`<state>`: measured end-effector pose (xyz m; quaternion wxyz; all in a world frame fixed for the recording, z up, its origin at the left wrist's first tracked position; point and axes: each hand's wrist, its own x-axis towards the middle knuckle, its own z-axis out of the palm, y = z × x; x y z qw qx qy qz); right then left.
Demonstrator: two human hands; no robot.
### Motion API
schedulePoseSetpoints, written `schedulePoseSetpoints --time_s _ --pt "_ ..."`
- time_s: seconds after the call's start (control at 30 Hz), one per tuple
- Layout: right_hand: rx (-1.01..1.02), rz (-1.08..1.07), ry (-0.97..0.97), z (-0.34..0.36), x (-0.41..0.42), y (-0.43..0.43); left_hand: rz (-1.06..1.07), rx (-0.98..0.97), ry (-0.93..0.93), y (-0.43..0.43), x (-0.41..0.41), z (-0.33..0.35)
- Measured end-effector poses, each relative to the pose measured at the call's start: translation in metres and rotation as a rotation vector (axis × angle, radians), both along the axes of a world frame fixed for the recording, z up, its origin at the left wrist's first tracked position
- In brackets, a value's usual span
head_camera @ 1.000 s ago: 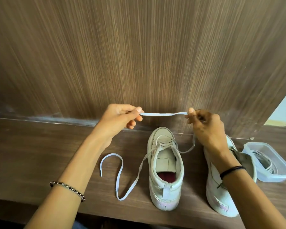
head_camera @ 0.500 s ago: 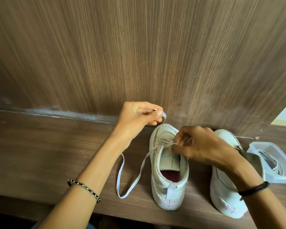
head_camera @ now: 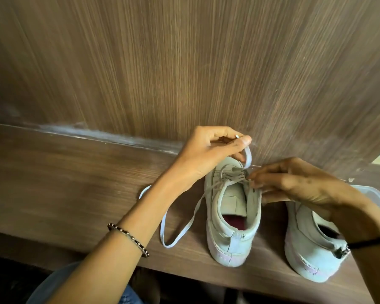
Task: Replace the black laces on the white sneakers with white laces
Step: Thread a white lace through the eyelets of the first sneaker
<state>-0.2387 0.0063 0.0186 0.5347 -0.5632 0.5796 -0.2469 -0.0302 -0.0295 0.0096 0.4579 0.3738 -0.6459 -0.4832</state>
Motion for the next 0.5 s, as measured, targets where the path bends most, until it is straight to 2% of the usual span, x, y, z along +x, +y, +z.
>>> schedulePoseSetpoints --time_s 0.13,0.23,0.37,0.5 --pt "0.016 -0.019 -0.044 -0.001 -0.001 -0.001 -0.095 0.068 0.059 0.005 -0.002 -0.002" --pt "0.027 -0.018 -0.056 0.000 -0.002 0.000 -0.131 0.071 0.028 0.007 -0.004 -0.004" --pt "0.031 0.003 -0.051 0.000 -0.003 0.001 -0.101 0.061 -0.096 0.009 -0.004 -0.010" --pt "0.022 -0.012 -0.064 -0.001 -0.004 0.001 -0.057 0.003 -0.315 0.010 -0.004 -0.014"
